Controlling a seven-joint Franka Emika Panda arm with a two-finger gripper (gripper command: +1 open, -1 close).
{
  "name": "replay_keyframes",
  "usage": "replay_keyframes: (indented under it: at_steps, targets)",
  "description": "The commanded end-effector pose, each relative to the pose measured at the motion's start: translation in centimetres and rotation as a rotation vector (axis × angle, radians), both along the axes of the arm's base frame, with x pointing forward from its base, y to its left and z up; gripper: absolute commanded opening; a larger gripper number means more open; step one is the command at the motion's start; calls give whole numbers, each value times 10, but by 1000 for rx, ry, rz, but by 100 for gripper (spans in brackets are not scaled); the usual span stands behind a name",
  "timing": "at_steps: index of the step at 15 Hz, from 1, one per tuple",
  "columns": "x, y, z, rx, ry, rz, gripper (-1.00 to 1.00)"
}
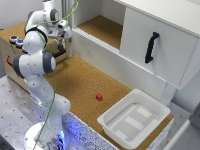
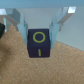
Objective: Put the purple object on the table
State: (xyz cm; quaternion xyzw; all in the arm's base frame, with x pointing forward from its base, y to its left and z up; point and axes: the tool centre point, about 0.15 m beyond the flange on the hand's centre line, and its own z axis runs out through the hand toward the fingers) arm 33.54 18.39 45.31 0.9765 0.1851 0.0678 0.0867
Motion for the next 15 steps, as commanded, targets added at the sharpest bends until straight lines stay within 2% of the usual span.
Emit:
replay_keyframes:
  at_steps: [1, 4, 7, 8, 11, 15]
  targets:
    - [5, -110, -35, 236, -75, 45, -100]
    - [22, -161, -62, 216, -47, -27, -100]
    - [35, -222, -77, 226, -27, -125, -100]
    - [38, -237, -82, 192, -21, -126, -100]
    - [43, -276, -90, 149, -27, -139, -100]
    - [46, -313, -112, 137, -24, -97, -100]
